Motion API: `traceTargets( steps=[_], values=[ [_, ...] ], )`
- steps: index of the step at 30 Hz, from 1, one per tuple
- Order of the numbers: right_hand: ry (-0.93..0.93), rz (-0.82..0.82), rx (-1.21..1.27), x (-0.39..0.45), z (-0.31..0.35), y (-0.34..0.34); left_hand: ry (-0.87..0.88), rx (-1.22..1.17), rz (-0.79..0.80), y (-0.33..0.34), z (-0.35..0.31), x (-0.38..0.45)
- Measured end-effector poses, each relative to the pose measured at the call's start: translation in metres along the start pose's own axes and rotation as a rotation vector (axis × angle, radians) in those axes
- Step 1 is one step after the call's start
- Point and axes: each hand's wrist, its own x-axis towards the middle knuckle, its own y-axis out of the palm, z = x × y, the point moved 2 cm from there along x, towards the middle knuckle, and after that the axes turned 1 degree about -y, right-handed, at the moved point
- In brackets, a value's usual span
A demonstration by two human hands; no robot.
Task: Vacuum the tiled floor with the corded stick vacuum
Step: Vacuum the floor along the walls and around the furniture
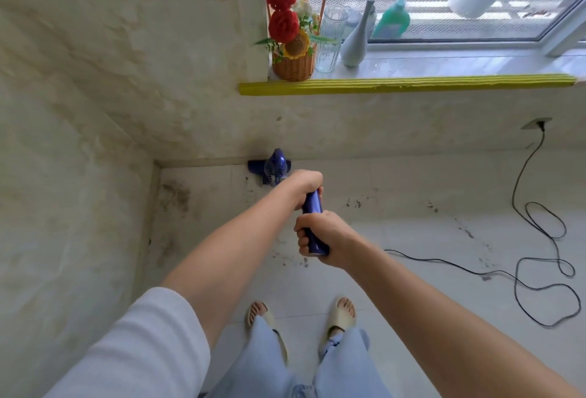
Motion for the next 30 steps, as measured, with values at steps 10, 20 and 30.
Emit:
traceTargets(
  steps=[10,20,30],
  values=[
    [-0.004,0.01,-0.141,-0.001,-0.001,0.0,-0.022,-0.05,0.048,-0.009,0.009,0.006],
    [0.004,0.021,-0.083,-0.004,-0.014,0.03,-0.085,-0.07,0.106,-0.032,0.021,0.008],
    [-0.017,-0.054,-0.148,0.004,-0.019,0.069,-0.109,-0.132,0.168,-0.068,0.026,0.005]
  ],
)
